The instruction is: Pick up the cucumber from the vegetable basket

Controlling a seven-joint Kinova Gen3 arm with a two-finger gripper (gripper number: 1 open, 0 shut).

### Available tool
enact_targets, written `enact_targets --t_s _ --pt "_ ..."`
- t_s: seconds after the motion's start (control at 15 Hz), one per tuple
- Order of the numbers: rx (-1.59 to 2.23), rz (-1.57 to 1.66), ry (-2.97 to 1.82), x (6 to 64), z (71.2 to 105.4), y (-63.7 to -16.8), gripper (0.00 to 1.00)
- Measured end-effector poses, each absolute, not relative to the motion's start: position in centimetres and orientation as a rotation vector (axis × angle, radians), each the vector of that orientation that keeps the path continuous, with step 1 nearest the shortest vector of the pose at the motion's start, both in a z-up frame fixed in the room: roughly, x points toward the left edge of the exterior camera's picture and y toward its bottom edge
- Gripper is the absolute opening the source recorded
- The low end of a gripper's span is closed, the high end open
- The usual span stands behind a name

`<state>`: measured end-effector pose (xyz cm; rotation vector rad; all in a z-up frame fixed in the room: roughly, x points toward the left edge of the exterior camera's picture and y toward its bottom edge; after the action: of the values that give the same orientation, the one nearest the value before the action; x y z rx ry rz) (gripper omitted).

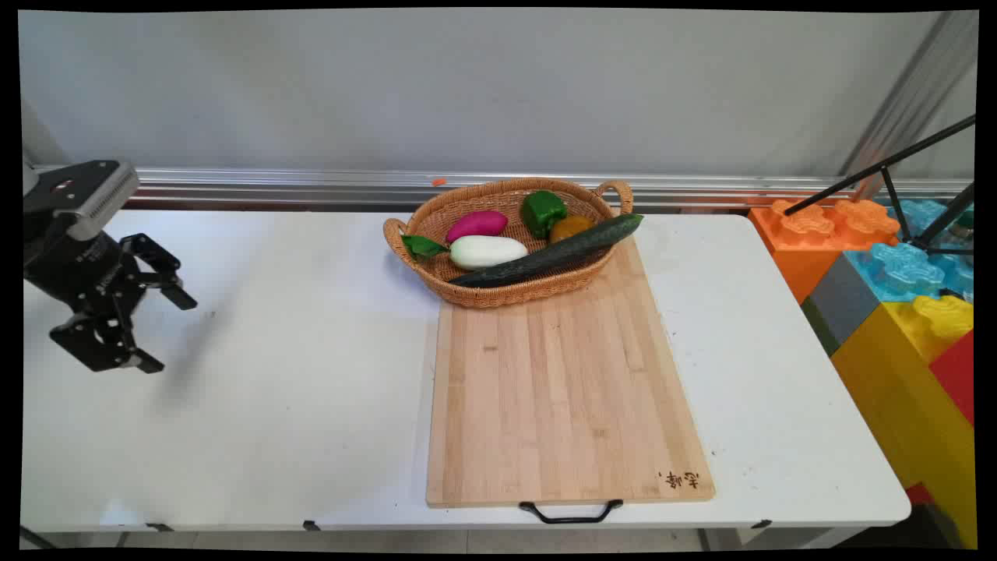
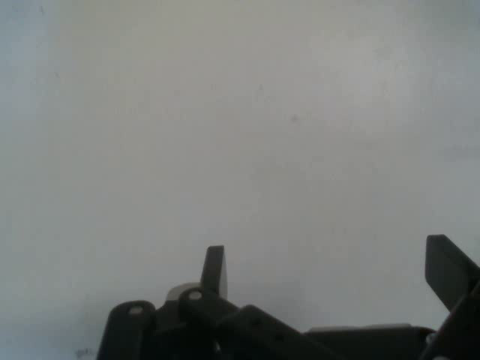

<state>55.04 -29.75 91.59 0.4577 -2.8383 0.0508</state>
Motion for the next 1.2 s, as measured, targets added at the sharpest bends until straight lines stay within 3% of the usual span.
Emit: enact_targets --t_s 0.67,1.2 --pt "0.522 0.149 -2.754 49.8 93.0 -31.0 1.00" --pt "0.637 0.285 -2.622 42.7 93.9 -35.9 1.00"
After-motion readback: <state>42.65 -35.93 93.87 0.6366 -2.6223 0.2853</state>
